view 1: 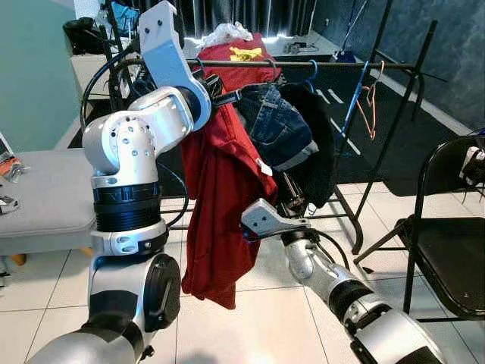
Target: Hang hanger
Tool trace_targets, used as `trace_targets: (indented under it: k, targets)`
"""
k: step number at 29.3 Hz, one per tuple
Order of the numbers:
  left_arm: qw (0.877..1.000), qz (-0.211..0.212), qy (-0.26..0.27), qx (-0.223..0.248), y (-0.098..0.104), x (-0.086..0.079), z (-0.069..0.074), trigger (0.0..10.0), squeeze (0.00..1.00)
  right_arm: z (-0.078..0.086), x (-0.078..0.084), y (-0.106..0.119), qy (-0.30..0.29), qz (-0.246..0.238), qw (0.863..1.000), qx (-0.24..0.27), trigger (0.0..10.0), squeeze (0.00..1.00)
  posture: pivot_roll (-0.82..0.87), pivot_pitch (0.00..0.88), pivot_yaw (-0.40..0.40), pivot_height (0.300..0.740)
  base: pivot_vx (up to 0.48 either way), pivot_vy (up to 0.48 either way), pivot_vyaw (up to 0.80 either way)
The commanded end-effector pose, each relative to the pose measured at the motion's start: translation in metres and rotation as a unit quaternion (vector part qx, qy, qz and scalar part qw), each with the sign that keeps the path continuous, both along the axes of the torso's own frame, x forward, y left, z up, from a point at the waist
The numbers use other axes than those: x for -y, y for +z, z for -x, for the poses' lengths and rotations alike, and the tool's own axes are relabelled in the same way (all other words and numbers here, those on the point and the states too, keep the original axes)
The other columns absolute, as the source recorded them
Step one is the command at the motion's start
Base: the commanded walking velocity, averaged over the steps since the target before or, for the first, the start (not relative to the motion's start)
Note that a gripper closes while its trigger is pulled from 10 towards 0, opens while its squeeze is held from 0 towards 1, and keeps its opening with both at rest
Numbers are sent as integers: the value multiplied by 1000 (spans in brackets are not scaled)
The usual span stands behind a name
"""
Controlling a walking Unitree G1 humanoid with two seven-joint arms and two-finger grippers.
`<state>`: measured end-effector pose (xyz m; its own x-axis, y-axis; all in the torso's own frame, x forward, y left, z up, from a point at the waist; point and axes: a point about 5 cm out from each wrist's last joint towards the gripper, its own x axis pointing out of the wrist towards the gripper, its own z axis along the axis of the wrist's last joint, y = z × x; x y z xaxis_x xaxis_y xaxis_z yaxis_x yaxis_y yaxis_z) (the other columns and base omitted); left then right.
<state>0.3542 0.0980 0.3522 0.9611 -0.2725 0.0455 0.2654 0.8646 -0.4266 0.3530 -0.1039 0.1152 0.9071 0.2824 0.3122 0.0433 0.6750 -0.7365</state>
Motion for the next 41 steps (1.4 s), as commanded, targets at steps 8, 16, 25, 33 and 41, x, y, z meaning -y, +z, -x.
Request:
trace_targets:
  k: [8,16,25,33,41]
  targets:
    - [1000,3,1,14,5,-5,1,0,0,-1,3,1,5,-17,1000,-13,0,0,79,0,5,740,0,0,0]
    - [1000,1,5,10,1,-7,0,0,0,-1,3,6,12,-34,999,-3,0,0,75,5,5,740,0,0,0]
    - [982,-120,137,-54,-71,-71,-24,0,0,-4,34,53,79,-147,985,47,0,0,54,21,19,740,0,0,0]
    - [964,-171,179,-96,-112,-109,-23,2275,0,-5,57,81,109,-186,975,46,0,0,45,27,22,740,0,0,0]
    - [976,-121,133,-126,-127,-109,-19,10000,0,-7,66,90,155,-206,966,0,0,0,48,29,15,740,0,0,0]
